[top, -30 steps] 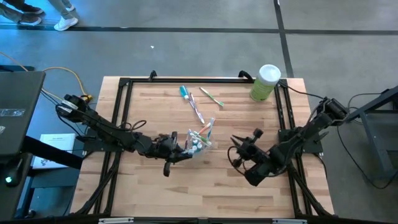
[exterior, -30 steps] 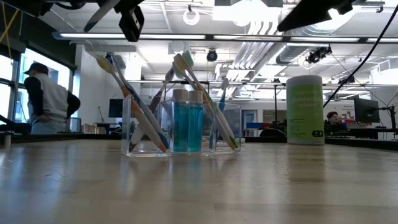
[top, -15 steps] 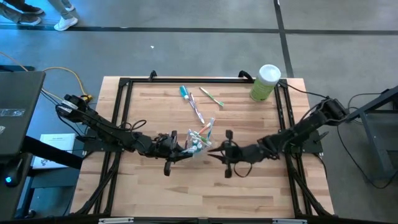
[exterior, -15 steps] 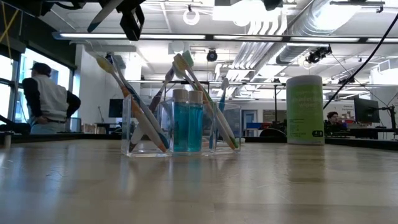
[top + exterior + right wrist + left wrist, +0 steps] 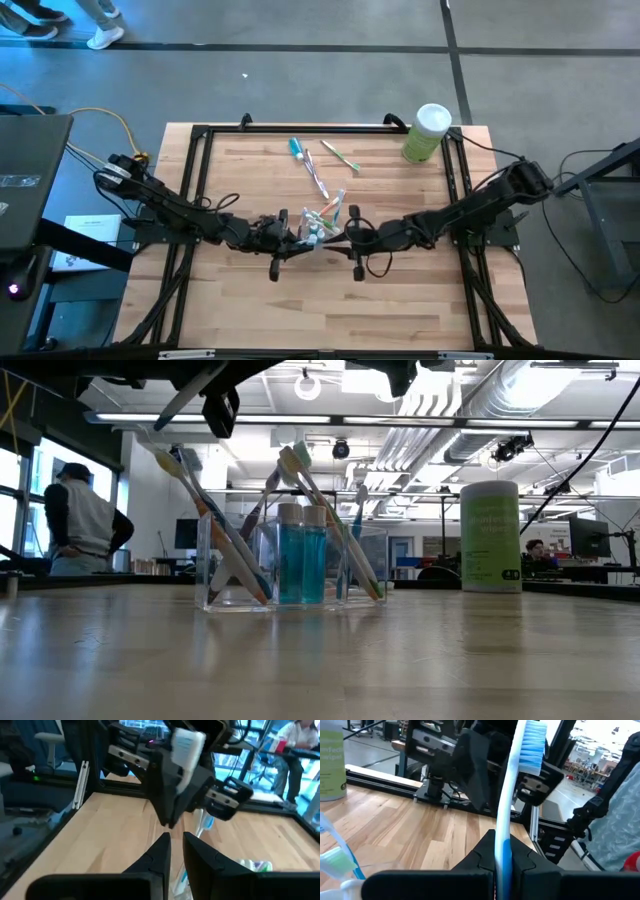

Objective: Pick & Place toothbrushing station
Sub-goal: Put the blue toothbrush into the transparent organizer, then put the blue mouthwash into the transparent organizer

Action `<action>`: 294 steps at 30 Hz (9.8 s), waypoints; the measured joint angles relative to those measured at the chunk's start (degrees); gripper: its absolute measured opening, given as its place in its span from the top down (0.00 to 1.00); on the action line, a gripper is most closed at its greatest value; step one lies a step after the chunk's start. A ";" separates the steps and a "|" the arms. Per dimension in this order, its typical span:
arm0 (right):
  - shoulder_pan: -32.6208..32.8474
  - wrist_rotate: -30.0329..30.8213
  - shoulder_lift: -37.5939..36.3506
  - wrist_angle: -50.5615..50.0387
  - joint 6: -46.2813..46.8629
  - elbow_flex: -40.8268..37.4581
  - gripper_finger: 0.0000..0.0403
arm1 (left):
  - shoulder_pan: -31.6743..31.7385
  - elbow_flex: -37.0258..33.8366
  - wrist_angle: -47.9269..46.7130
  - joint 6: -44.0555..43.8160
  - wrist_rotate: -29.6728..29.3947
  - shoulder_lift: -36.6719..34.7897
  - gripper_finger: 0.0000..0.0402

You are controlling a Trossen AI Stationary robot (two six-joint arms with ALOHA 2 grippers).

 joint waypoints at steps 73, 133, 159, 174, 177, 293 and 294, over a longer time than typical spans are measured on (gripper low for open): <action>-0.60 -5.32 0.86 11.23 -4.59 0.02 0.52 | 0.39 8.87 10.12 14.12 -3.07 11.79 0.99; 16.35 25.10 -11.30 -15.88 -4.25 0.06 0.99 | -9.18 8.83 11.41 19.52 -6.71 11.70 0.55; -4.09 14.78 -1.91 -23.39 11.06 0.04 0.98 | -19.55 8.81 12.22 44.16 -60.19 11.70 0.55; -5.98 12.60 2.31 -23.36 17.71 0.00 0.83 | -20.91 8.81 11.32 47.61 -65.06 11.70 0.55; -5.79 12.85 2.22 -23.05 16.64 0.02 0.74 | -21.74 8.76 11.19 49.03 -65.24 11.70 0.55; 2.62 18.21 -10.04 -26.75 1.18 0.04 0.44 | 67.87 18.76 -70.65 72.70 30.59 -9.82 0.55; 2.62 18.21 -10.05 -26.74 1.18 0.04 0.44 | 68.28 19.30 -70.65 73.09 32.77 -9.82 0.55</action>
